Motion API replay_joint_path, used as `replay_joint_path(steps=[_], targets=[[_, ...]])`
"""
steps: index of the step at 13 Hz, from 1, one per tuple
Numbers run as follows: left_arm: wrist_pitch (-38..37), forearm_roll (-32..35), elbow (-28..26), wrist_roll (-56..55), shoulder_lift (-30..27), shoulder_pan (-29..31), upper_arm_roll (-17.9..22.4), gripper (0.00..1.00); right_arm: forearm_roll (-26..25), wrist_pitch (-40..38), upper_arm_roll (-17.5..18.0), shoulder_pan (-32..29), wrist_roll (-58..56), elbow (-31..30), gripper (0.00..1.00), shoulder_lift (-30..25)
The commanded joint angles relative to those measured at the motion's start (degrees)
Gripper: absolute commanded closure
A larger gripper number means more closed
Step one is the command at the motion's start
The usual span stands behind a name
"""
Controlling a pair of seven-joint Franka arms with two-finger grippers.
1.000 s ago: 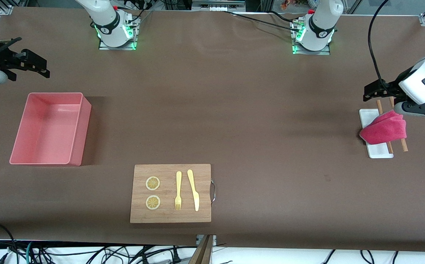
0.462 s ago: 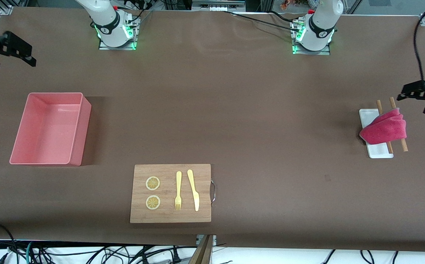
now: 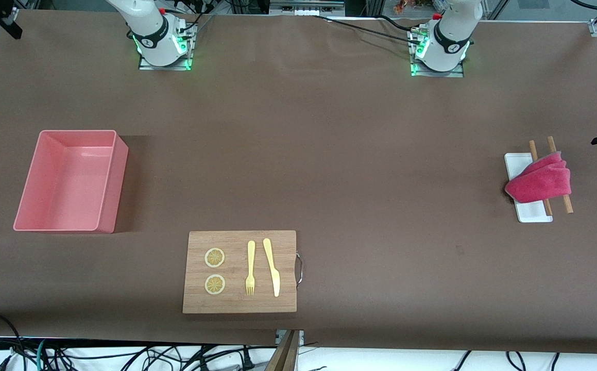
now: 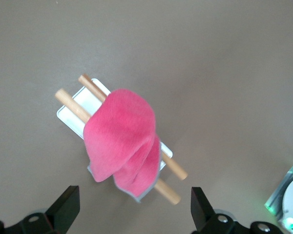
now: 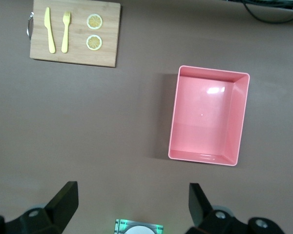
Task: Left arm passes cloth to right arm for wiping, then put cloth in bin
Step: 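Grasp and lift the pink cloth with the left gripper while the right gripper advances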
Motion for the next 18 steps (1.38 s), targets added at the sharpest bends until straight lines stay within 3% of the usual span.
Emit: replay_joint_path(steps=[1,5,8,10,11,12,16,18], targets=[[1.16,-7.68,1.91,17.12,7.03,5.56,-0.63,0.0,0.35,1.65,1.5,0.21,-1.04,-0.87,0.0,2.85],[1.16,-15.35,4.53,36.04,17.39,8.73,-0.63,0.0,2.64,6.74,1.77,0.29,-3.05,-6.56,0.0,3.47],[1.07,-17.21,6.56,43.45,21.98,9.18,-0.63,0.02,3.08,13.24,2.47,0.21,-19.09,-12.1,0.0,3.48],[1.07,-17.3,6.65,45.05,23.66,9.18,-0.63,0.32,6.31,16.58,2.56,0.21,-27.9,-14.48,0.0,5.22],[1.16,-17.3,6.74,45.14,23.93,9.18,-0.63,0.71,7.98,18.08,2.56,0.21,-32.9,-15.1,0.0,6.71],[1.16,-17.12,6.83,45.23,23.75,9.09,-0.63,1.0,8.61,19.66,2.56,0.21,-37.73,-15.19,0.0,8.21],[0.28,-16.16,10.94,44.18,22.79,8.48,-0.63,1.0,13.69,25.02,2.47,0.12,-51.27,-20.19,0.0,9.54],[-2.6,-15.2,11.75,39.55,20.34,8.3,-0.71,1.0,20.62,27.23,1.95,-0.67,-58.49,-24.05,0.0,9.89]])
